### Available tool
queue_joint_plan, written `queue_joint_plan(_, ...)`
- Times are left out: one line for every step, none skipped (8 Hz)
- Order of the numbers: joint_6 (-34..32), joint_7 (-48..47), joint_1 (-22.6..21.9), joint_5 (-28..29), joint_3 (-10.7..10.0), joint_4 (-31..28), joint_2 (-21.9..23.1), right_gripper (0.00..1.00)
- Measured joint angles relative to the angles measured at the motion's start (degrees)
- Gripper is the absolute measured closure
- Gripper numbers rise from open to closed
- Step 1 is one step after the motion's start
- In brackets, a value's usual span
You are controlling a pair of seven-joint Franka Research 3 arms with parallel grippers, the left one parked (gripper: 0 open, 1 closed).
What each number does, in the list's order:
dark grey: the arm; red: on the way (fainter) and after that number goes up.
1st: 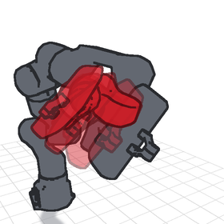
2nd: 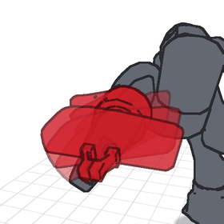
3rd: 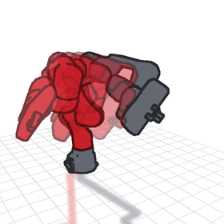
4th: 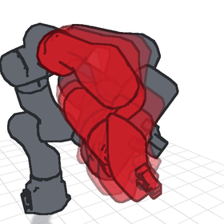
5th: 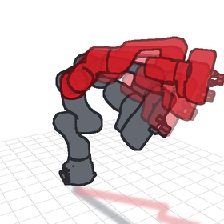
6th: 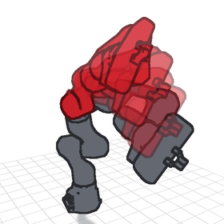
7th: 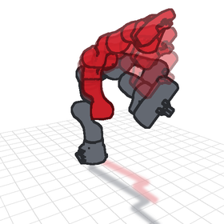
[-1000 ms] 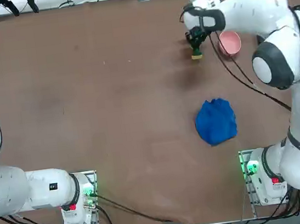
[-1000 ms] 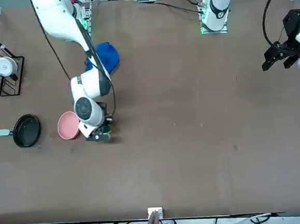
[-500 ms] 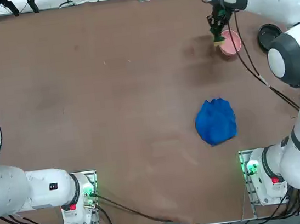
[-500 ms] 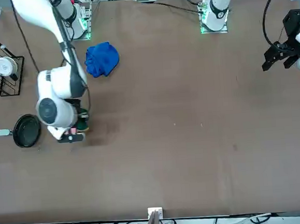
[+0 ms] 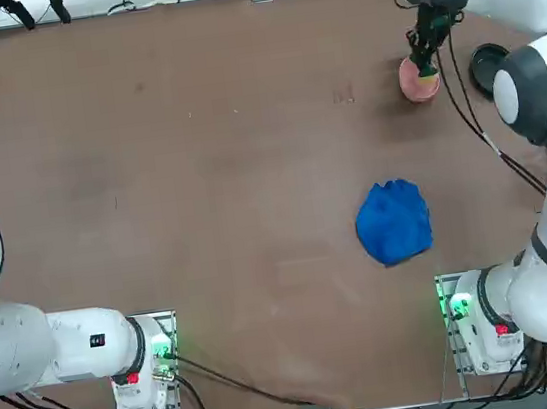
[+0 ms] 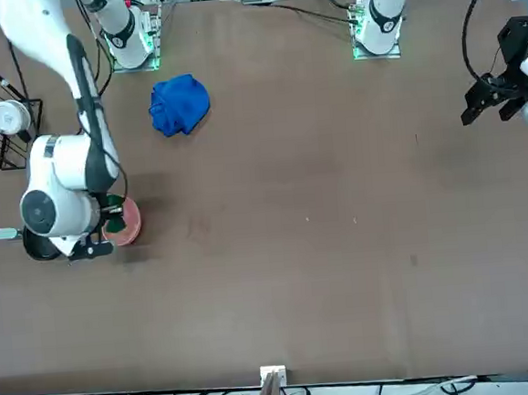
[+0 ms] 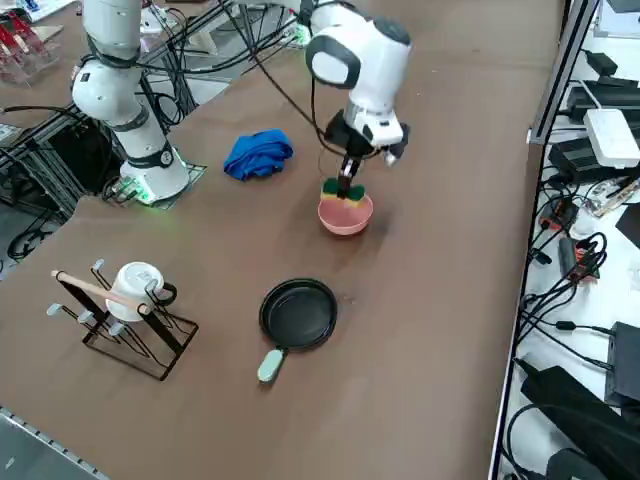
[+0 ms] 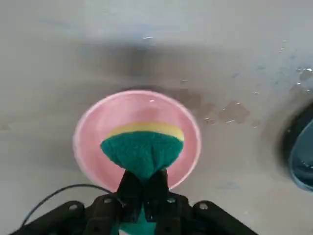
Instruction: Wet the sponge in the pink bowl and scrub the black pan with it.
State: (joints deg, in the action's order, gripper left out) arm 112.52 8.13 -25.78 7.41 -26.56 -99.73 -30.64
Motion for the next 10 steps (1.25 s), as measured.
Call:
queue_joint_plan(1.88,0.47,0.32,0.02,0.03,-0.99,-0.72,0.94)
queue_joint_plan(4.20,0.49,0.11,0.10,0.28,-2.31,-1.42,0.94)
queue_joint_plan(7.16,0.49,-0.07,0.20,0.61,-3.84,-2.11,0.94)
queue_joint_plan(9.98,0.49,-0.14,0.22,1.04,-5.07,-2.72,0.94)
queue_joint_plan(12.40,0.49,-0.17,0.23,1.49,-5.98,-3.34,0.94)
queue_joint_plan(14.31,0.49,-0.19,0.24,1.86,-6.78,-3.75,0.94)
queue_joint_plan(15.20,0.49,-0.25,0.24,2.14,-7.28,-3.81,0.94)
queue_joint_plan(15.24,0.49,-0.42,0.24,2.15,-7.34,-3.62,0.94)
queue_joint_plan(14.16,0.49,-0.66,0.24,2.19,-7.23,-2.85,0.94)
queue_joint_plan(11.30,0.99,-0.76,0.24,2.18,-6.70,-1.05,0.94)
